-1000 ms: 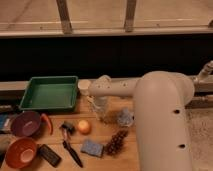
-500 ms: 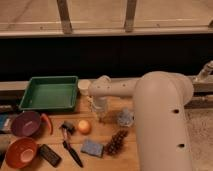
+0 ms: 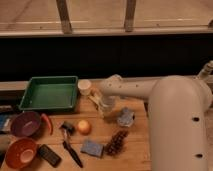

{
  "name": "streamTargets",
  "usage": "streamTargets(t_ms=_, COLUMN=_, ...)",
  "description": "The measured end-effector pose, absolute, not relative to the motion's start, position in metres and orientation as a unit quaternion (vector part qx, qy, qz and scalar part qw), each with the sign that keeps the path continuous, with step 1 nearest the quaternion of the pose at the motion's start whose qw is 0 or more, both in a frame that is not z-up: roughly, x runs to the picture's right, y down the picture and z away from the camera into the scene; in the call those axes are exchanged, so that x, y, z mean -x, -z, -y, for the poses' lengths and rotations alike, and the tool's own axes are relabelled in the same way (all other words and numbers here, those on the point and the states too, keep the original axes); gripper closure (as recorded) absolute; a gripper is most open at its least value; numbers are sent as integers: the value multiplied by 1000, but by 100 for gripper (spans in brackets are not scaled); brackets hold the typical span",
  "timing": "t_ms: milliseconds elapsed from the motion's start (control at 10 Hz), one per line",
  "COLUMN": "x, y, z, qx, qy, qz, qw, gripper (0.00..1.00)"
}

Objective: Place fork in purple bowl

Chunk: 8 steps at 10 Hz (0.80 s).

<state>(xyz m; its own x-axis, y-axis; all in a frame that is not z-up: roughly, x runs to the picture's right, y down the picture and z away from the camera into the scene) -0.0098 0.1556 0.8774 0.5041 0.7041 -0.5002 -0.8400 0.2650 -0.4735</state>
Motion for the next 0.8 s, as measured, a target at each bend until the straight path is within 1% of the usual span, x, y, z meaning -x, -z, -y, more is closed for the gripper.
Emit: streamTargets(t_ms=800, x=-19, y=-859, z=-124, qx=338, qy=-553, qz=-28, qw=761, gripper=100)
